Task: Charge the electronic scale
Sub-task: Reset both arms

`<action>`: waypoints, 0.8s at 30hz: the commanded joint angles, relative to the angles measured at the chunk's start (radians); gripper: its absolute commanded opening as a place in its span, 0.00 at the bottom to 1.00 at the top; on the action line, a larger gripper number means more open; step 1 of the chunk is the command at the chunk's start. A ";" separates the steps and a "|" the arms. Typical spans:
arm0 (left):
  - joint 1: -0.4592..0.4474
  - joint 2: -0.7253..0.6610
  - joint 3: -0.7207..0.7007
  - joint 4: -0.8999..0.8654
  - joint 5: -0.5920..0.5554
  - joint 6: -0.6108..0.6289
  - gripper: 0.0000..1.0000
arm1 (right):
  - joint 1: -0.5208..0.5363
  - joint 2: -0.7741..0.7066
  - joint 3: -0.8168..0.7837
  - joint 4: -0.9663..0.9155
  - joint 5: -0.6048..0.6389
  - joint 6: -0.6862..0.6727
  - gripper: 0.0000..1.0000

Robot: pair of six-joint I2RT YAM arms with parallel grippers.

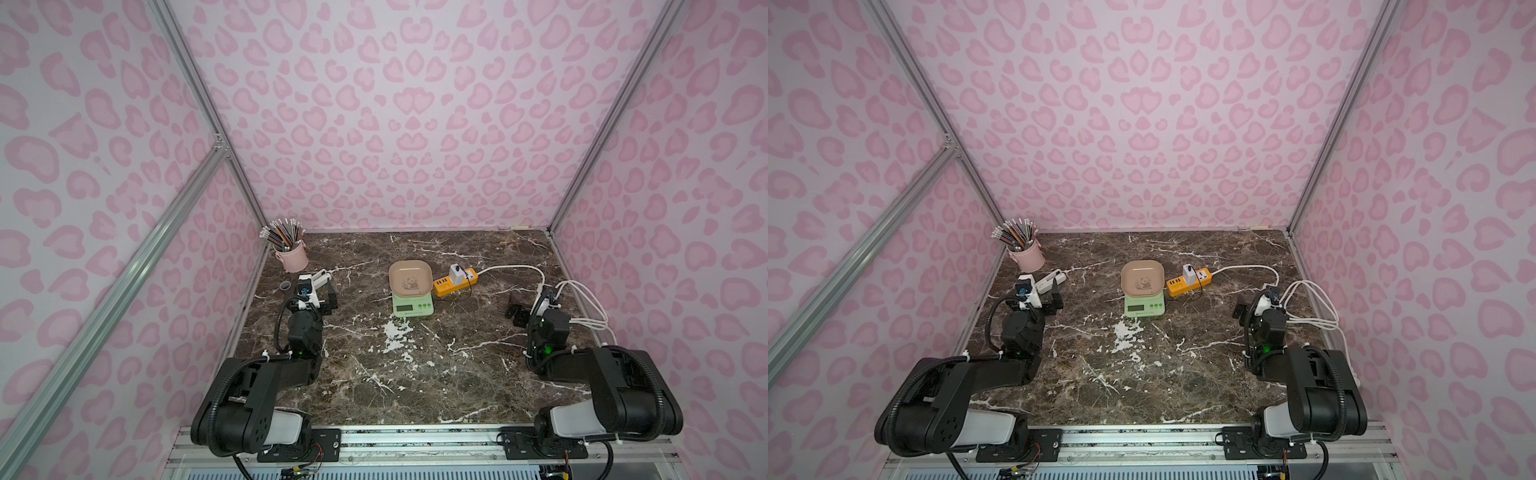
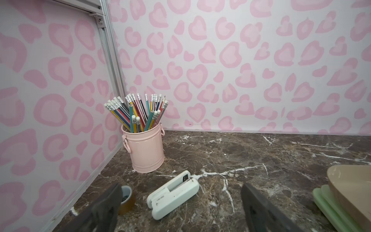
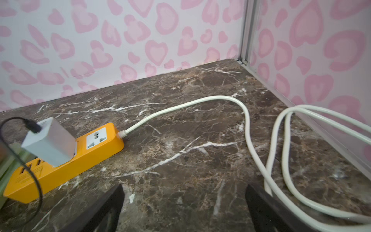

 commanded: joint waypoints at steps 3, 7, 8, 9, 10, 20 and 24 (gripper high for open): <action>0.003 0.074 0.009 0.156 0.055 0.033 0.95 | 0.028 0.100 -0.042 0.323 -0.042 -0.085 0.99; 0.006 0.088 0.023 0.150 0.029 0.017 0.96 | 0.044 0.074 0.013 0.173 -0.020 -0.095 0.99; 0.018 0.085 0.034 0.123 0.026 -0.001 0.96 | 0.046 0.081 0.017 0.180 -0.019 -0.101 0.99; 0.030 0.085 0.036 0.113 0.036 -0.014 0.96 | 0.052 0.076 0.015 0.173 -0.013 -0.102 0.99; 0.032 0.085 0.036 0.115 0.038 -0.014 0.96 | 0.054 0.073 0.025 0.148 -0.009 -0.103 0.99; 0.032 0.084 0.036 0.114 0.039 -0.014 0.96 | 0.055 0.076 0.026 0.149 -0.010 -0.106 0.99; 0.032 0.082 0.034 0.116 0.040 -0.013 0.96 | 0.059 0.075 0.027 0.150 -0.005 -0.109 0.99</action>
